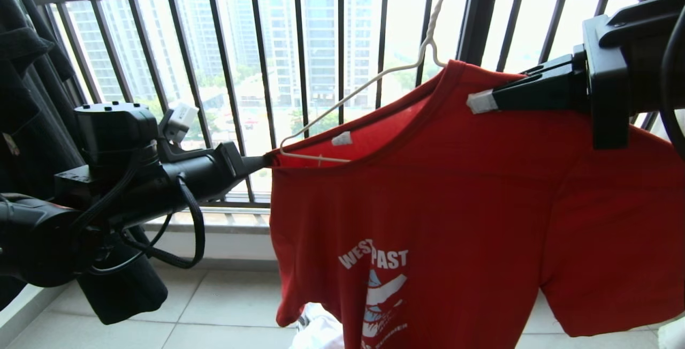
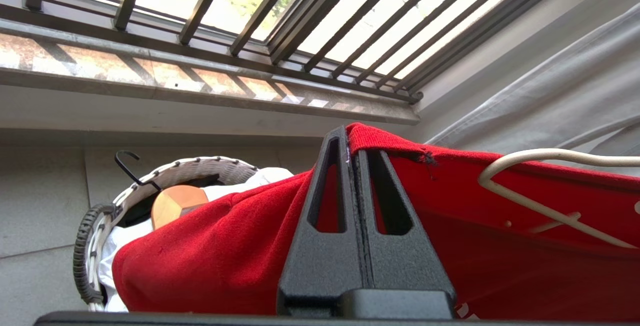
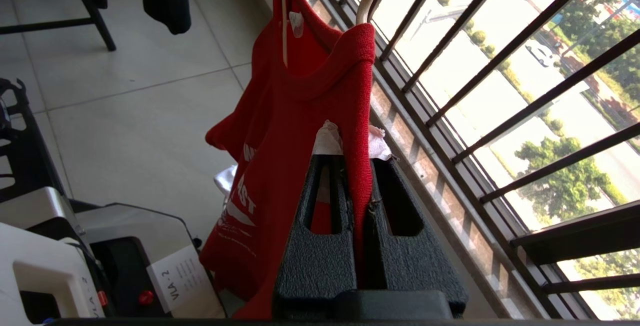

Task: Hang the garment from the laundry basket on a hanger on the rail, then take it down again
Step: Hang the clothes on the clothes rack

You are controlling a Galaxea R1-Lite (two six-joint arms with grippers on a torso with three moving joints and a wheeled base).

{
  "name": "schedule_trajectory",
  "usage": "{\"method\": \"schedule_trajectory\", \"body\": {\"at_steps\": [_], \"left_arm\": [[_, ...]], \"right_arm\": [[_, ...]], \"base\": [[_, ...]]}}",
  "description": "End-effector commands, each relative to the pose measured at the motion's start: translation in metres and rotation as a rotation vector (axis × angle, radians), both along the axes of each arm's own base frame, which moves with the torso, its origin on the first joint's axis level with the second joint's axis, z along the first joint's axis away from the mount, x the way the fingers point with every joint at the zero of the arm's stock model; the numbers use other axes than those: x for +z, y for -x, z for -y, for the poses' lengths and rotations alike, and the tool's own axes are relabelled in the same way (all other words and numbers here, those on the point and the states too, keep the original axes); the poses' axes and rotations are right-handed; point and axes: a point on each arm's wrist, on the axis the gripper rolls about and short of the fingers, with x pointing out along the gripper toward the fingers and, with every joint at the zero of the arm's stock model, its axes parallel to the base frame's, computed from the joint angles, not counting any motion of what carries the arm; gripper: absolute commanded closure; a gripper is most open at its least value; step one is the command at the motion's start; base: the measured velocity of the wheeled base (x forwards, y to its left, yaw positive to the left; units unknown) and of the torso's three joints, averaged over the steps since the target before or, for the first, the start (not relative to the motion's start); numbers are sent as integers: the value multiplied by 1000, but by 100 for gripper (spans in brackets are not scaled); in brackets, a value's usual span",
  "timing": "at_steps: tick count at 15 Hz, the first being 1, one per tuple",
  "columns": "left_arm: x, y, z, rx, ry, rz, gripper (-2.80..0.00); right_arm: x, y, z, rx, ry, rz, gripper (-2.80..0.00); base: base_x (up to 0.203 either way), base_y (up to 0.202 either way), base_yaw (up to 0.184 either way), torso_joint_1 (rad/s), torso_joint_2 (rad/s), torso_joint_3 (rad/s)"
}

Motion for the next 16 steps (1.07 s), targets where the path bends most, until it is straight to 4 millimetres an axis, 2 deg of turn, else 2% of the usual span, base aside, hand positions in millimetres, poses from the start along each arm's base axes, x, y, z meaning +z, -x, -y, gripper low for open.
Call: {"method": "schedule_trajectory", "body": {"at_steps": [1,7,11,12,16], "left_arm": [[4,1,-1,1,8,11,0],[31,21,-6,-2,7,49,0],[59,37,-1,-36,10,81,0],[67,36,1,-46,12,89,0],[131,36,8,-65,-1,176,0]], "right_arm": [[-11,-6,-3,1,17,-21,0],[-43,-35,-22,29,93,-110,0],[-51,-57,-35,35,63,-80,0],[-51,-60,-37,30,44,-73,0],[-54,-72,-44,53,-90,-77,0]], "base": [[0,0,0,0,0,0],[0,0,0,0,0,0],[0,0,0,0,0,0],[0,0,0,0,0,0],[0,0,0,0,0,0]]}}
